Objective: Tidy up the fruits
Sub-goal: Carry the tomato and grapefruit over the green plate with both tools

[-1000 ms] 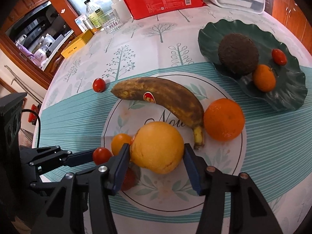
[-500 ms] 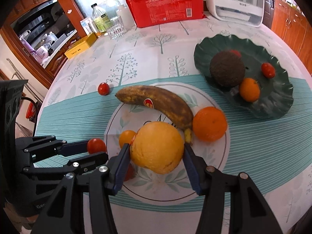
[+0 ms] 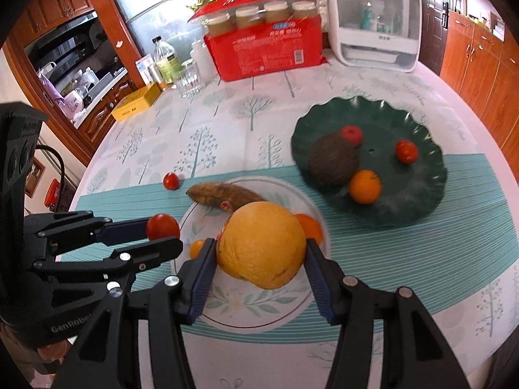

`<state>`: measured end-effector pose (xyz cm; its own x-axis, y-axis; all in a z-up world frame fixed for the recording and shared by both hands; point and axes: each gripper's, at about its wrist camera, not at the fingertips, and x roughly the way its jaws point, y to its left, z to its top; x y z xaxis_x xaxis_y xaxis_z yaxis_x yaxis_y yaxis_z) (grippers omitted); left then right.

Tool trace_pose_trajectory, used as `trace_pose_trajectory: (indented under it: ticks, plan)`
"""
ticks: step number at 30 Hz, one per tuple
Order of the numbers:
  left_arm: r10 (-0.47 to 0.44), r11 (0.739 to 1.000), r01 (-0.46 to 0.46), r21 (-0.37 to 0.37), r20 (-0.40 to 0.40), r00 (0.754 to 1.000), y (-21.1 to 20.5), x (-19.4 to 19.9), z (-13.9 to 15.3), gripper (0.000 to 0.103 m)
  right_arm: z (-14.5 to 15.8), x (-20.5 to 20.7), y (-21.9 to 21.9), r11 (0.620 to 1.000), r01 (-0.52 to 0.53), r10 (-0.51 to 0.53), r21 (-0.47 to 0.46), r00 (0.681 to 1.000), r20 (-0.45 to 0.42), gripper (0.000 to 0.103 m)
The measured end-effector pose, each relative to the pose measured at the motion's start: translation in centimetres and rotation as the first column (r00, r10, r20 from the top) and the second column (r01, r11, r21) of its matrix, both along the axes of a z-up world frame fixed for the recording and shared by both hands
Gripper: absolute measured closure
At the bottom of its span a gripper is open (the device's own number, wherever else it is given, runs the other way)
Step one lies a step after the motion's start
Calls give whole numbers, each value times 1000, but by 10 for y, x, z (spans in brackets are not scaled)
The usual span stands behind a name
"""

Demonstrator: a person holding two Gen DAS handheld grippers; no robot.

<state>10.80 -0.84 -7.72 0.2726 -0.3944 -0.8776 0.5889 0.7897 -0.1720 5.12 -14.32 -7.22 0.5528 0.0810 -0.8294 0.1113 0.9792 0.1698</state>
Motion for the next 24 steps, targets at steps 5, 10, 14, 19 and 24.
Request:
trace_pose_trajectory:
  ticks: [5,10,14,19,24]
  plan:
    - [-4,1000,5,-19,34,999,-29,4,21,75,13,-1,-27,1000,11,-11,-9,1000,15,49]
    - [3,1000,-1,-31,68,998,-64,15,39,75,25,4,-59,999,13,-12,-33,1000,27,49]
    - [22,999,-18,-40,93,995,-94,28,51,75,36,15,-87,998,5,-2,-56,999,45,49]
    - [50,998,-45,-49,120,992,-130,49,60,75,46,34,-122,996,-7,13,-88,997,70,49]
    - [86,996,-82,-37,126,988,-160,78,52,75,45,65,-154,994,-6,15,-108,996,86,49]
